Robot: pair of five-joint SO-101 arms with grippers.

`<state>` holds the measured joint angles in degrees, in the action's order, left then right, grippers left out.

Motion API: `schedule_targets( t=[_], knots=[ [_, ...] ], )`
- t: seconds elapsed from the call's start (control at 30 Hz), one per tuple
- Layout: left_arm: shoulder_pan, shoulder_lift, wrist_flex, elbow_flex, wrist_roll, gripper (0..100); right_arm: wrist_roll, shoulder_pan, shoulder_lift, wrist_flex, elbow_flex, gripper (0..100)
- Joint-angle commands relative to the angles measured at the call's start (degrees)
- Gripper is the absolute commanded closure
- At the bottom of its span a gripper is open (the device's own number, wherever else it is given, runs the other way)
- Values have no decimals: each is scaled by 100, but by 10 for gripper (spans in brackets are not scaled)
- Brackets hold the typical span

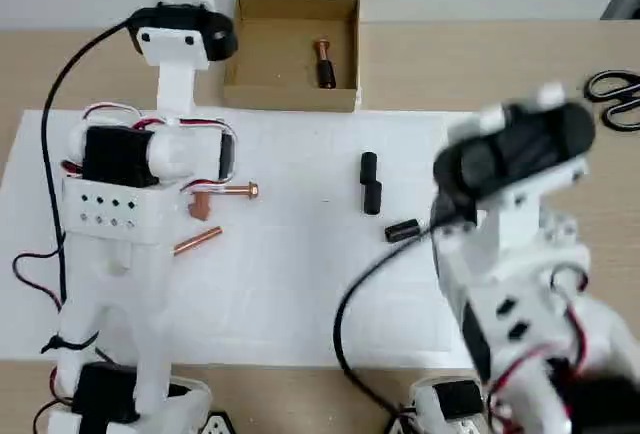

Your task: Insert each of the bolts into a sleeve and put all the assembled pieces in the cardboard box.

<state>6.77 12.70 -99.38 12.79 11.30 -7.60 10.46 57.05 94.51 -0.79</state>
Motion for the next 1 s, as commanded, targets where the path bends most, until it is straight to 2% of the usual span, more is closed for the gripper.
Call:
schedule_targets(
  t=[0.0,0.1,0.23,0.33,0.53,0.63,0.77,0.97],
  knots=[
    [369,264,202,224,448,994,264,22,945,-848,-1345,995],
    [862,343,-9,514,545,994,809,4,1956,-1815,-2787,995],
    [1231,1108,53,708,686,994,791,4,3284,-2809,-4404,995],
    [1530,1670,818,558,730,994,782,4,3908,-3037,-5292,995],
    [1600,2242,2690,-980,1644,994,800,31,4048,-3037,-5873,995],
    [2004,2426,3367,-1824,1635,994,800,163,4040,-3020,-5881,995],
    [2708,2690,4237,-2782,1626,994,800,760,4084,-3011,-6154,995],
    [2875,2892,5547,-3960,1653,994,809,1147,4092,-3055,-6268,995]
  ],
)
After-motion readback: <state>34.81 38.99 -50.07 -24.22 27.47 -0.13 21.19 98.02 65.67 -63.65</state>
